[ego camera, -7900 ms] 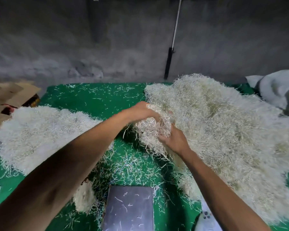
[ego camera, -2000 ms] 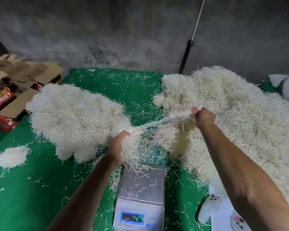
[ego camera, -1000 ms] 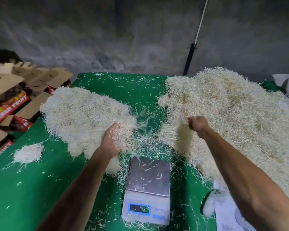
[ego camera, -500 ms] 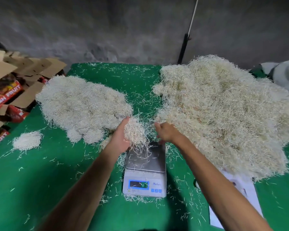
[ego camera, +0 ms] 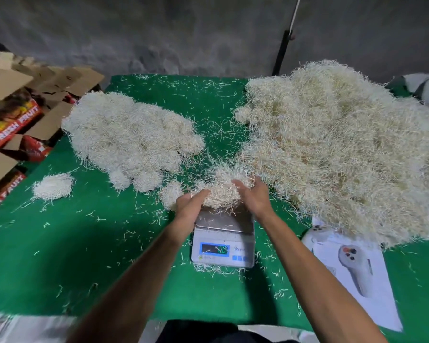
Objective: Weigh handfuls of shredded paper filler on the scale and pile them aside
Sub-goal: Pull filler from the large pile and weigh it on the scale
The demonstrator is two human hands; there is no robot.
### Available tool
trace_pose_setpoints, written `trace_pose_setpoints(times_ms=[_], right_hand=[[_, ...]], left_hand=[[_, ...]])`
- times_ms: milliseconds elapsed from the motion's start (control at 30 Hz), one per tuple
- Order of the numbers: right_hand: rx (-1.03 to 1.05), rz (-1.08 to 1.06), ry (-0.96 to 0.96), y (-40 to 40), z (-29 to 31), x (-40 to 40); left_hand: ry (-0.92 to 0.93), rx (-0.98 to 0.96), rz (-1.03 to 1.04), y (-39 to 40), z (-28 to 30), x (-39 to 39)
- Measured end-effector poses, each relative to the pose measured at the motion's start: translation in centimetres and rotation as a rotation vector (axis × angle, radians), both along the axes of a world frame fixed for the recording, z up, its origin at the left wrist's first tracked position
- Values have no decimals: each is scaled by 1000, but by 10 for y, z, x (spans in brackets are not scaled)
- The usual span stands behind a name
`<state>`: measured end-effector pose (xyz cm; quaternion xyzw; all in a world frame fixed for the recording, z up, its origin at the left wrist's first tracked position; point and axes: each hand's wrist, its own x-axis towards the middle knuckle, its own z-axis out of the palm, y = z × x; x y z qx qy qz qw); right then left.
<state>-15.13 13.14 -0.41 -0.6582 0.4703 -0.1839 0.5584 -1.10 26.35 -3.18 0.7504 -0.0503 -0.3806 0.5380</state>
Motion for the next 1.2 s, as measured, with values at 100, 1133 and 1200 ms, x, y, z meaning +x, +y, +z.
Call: trace_pose_setpoints(times_ms=[100,1133,1200], right_hand=[[-205,152,119,-8,-18,-22],[-436,116,396,69,-136,-124],[-428,106,399,70,-135,-123]], left_hand=[[-38,72,-108,10,-8,1],[-408,106,-149,107,-89,-24],[-415,110,-150,108,-89,-25]])
